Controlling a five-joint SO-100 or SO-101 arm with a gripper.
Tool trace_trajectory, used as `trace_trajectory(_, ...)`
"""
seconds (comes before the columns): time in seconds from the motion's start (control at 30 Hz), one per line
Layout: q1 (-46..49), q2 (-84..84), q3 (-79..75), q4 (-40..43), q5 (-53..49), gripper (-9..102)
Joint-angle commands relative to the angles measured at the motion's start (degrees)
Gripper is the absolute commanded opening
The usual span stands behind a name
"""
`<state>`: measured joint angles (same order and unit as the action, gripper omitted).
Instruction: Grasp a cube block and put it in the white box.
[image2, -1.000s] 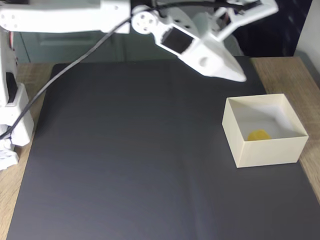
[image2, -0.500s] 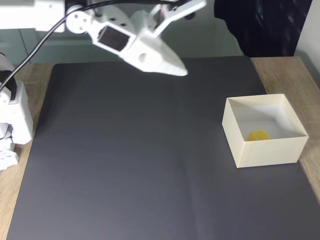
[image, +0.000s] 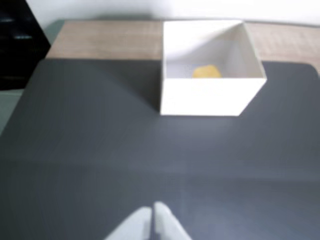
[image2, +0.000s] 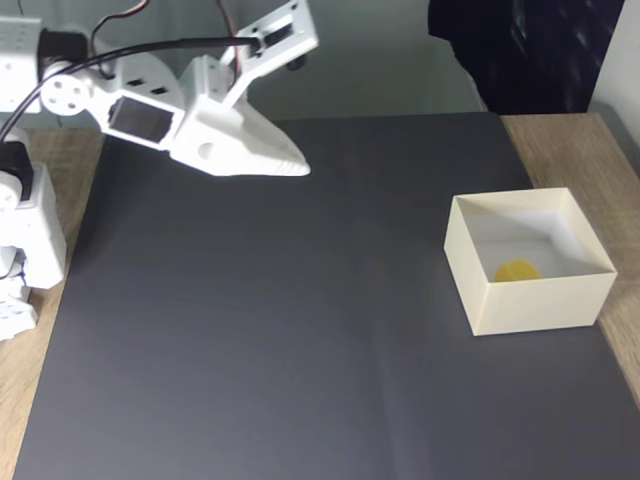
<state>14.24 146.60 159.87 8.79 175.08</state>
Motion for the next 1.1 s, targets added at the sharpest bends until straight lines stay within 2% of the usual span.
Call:
trace_trajectory(0.0, 0.62, 6.68, 2.37, 1.32, 0.09, 0)
trace_trajectory(0.17, 0.62, 17.67, 7.91, 7.38, 0.18, 0)
trace_trajectory(0.47, 0.88, 41.22, 16.88, 24.87, 0.18, 0)
trace_trajectory(0.77, 1.14, 41.22, 18.63, 27.16, 0.18, 0)
trace_trajectory(1.07, 0.97, 41.31, 20.74, 37.97, -0.62, 0)
